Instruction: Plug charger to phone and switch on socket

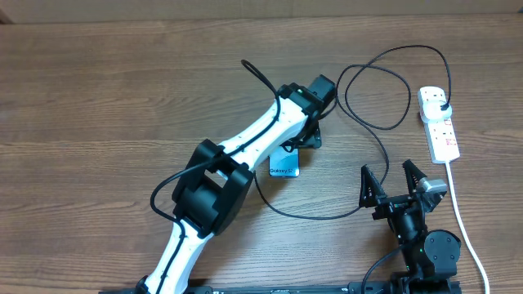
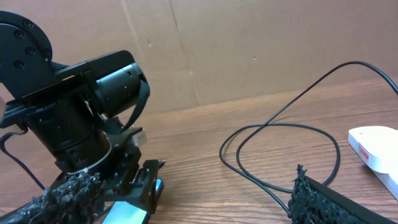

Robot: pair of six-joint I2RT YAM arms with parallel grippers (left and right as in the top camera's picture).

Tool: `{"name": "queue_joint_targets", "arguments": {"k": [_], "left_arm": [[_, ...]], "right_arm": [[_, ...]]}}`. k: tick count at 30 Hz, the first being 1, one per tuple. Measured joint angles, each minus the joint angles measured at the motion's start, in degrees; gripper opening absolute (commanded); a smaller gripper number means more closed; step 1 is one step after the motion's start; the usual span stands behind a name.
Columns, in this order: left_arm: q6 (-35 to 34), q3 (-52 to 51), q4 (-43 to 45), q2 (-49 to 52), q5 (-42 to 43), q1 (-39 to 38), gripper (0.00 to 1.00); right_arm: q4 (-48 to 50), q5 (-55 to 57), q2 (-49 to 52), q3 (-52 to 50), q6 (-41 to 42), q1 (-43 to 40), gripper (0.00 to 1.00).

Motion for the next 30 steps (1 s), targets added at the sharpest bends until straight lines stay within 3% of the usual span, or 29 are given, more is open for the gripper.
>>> {"name": "queue_joint_targets", "arguments": {"k": [13,20,30], "left_arm": [[-0.2,-0.3,0.0,0.0,3.6,3.5,0.88],[1.4,-0.3,0.1,0.0,3.9,2.8,0.73],[4.1,-0.4,0.1,1.0,4.0,2.3,0.87]], "right_arm": [[0.0,0.0,0.0,0.0,0.0,0.0,1.0],[0.0,0.0,0.0,0.0,0.0,0.0,1.0],[0.0,0.0,0.0,0.0,0.0,0.0,1.0]]}}
